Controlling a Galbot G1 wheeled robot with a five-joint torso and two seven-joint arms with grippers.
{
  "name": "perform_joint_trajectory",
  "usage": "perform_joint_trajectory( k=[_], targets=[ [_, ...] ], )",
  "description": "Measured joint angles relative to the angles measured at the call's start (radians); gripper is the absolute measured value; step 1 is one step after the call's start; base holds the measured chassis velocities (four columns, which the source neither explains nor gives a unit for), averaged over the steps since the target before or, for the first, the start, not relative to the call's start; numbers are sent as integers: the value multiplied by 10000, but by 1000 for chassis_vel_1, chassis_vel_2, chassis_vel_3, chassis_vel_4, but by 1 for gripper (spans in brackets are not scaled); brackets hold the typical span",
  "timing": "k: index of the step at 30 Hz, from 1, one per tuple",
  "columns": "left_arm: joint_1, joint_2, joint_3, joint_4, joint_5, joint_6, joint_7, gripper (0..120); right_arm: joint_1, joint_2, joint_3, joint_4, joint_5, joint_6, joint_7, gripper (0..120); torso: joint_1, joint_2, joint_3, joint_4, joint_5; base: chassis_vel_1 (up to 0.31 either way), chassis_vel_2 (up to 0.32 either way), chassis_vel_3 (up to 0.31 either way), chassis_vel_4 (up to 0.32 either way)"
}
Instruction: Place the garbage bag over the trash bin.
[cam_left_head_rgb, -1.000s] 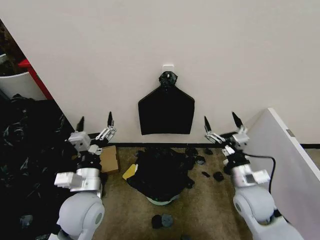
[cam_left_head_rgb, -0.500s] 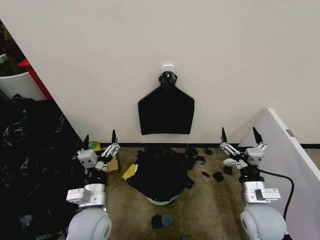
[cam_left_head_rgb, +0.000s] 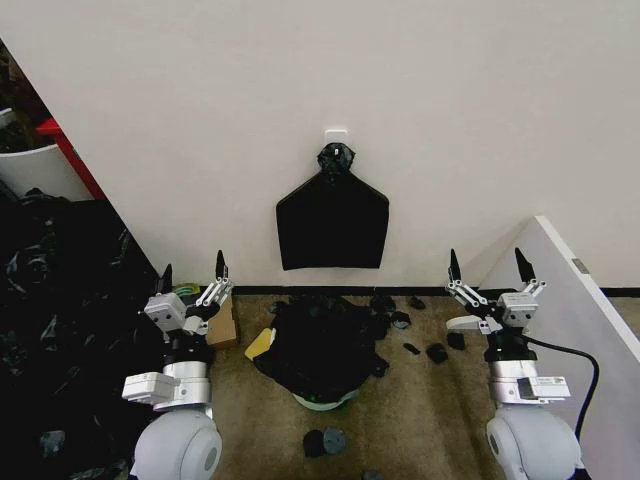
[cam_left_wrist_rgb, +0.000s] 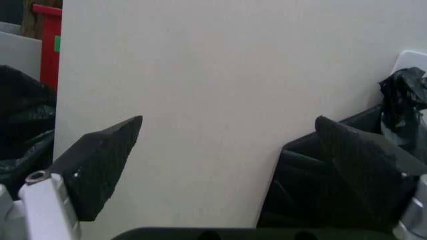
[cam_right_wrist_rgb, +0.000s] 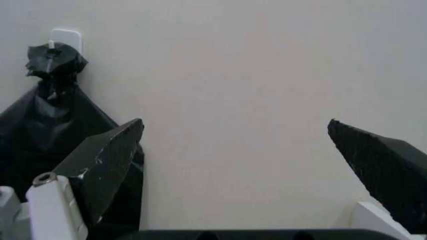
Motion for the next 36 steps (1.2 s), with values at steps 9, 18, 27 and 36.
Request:
perform_joint_trajectory(
  k=[9,18,27,36],
  targets=[
    [114,-174,59,-69,316,-19,10,100,-91,112,63,103,147,40,-154,100,0,0,0,0,1,0,0,0,0],
    [149,-222,34,-214,134,14,1,100,-105,127,-16,101,130,100,-279,100,0,0,0,0,1,0,0,0,0],
    [217,-216,-31,-243,128,31,-7,100,-62,250,-184,140,51,163,-278,100,0,0,0,0,0,0,0,0,0],
    [234,-194,-82,-308,118,44,-8,100,-62,327,-253,157,-29,185,-234,100,-1,0,0,0,1,0,0,0,0]
  ],
)
